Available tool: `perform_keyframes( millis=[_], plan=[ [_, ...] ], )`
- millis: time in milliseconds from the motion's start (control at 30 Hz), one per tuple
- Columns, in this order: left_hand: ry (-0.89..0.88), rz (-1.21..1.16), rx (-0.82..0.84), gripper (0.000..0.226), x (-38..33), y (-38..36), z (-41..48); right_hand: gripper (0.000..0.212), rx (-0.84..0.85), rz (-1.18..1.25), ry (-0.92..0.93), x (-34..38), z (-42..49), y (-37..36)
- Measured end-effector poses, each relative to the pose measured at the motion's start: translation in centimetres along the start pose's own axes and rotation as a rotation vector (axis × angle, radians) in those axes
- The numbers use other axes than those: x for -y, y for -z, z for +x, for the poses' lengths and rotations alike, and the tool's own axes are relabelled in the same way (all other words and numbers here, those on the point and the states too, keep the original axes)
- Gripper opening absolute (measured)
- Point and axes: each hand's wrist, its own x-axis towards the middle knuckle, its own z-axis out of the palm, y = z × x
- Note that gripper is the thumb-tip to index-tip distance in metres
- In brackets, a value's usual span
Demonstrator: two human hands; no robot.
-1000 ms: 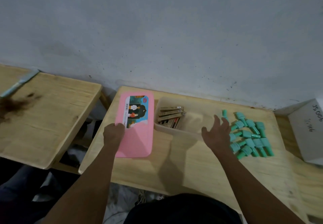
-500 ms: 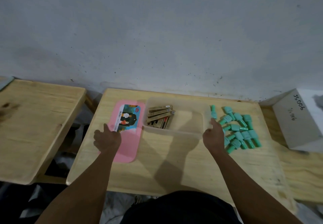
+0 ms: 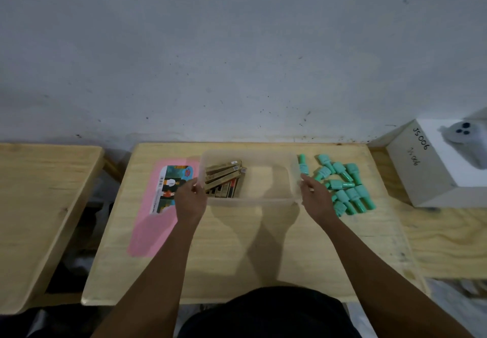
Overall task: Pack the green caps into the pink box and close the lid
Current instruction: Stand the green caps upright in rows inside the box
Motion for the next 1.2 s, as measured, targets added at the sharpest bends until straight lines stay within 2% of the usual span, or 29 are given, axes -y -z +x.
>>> perform_keyframes(
  millis=[167,267,433,600,767,933,1000,1100,1200],
  plan=[
    [0.039,0.034,0.009,0.033,-0.6,0.0,0.4,0.029,-0.108,-0.233,-0.113,-0.2,3.3,2.3],
    [0.05,0.056,0.007,0.034,-0.9,0.0,0.4,0.032,-0.028,-0.384,-0.066,0.6,5.6,2.7],
    [0.078,0.082,0.014,0.033,-1.3,0.2,0.5,0.042,0.11,-0.482,-0.137,1.9,9.0,2.2],
    [0.077,0.144,0.009,0.032,-1.7,0.2,0.5,0.033,0.129,-0.609,-0.195,2.6,10.2,0.9],
    [0.095,0.138,-0.011,0.032,-1.8,-0.2,0.4,0.023,0.153,-0.468,-0.234,1.9,11.0,0.1],
    [0.097,0.18,-0.033,0.033,-2.0,-0.5,0.2,0.027,0.15,-0.287,-0.238,1.0,10.8,0.5],
    [-0.02,0.245,-0.09,0.032,-2.9,-1.2,-0.2,0.028,0.102,-0.217,-0.197,1.1,10.4,1.1],
    [-0.347,0.231,-0.087,0.026,-6.9,-3.8,-1.6,0.02,0.039,-0.134,-0.126,1.0,9.3,2.8],
    [-0.644,0.077,0.174,0.02,-12.1,-7.5,-4.1,0.029,-0.023,-0.007,-0.15,-0.1,8.1,5.0]
  ],
)
